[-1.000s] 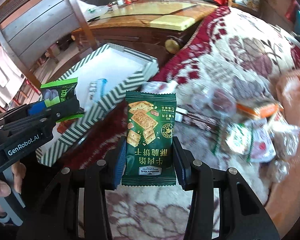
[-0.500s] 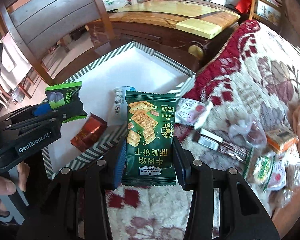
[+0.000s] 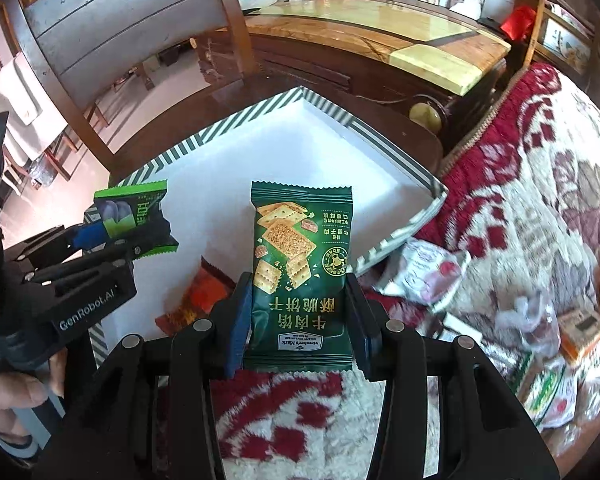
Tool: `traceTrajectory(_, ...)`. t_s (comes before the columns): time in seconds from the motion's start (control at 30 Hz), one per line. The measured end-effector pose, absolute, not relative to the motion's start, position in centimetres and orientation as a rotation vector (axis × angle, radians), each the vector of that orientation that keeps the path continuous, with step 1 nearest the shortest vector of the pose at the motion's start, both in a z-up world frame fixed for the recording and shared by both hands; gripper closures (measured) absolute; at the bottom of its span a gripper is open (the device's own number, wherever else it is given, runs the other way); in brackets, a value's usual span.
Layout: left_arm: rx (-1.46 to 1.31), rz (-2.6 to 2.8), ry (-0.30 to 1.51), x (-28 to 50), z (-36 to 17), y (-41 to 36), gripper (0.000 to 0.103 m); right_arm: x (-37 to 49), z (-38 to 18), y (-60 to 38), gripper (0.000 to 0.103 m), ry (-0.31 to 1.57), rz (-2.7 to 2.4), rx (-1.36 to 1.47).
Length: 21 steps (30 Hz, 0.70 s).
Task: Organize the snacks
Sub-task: 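Carry both green packets over the white striped box and open both tools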
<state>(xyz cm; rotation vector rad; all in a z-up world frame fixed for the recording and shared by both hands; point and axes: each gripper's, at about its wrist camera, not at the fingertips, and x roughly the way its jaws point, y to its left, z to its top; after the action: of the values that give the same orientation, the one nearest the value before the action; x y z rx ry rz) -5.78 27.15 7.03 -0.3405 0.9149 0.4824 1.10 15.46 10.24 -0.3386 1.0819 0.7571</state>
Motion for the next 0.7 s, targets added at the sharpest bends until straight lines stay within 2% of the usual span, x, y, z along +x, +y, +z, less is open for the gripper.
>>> traceTrajectory(0.7,-0.315,0.541,0.979,-4.8,5.2,28.4,0.057,1.2,7.6,21.0,0.061,1.138,0.831,-0.436)
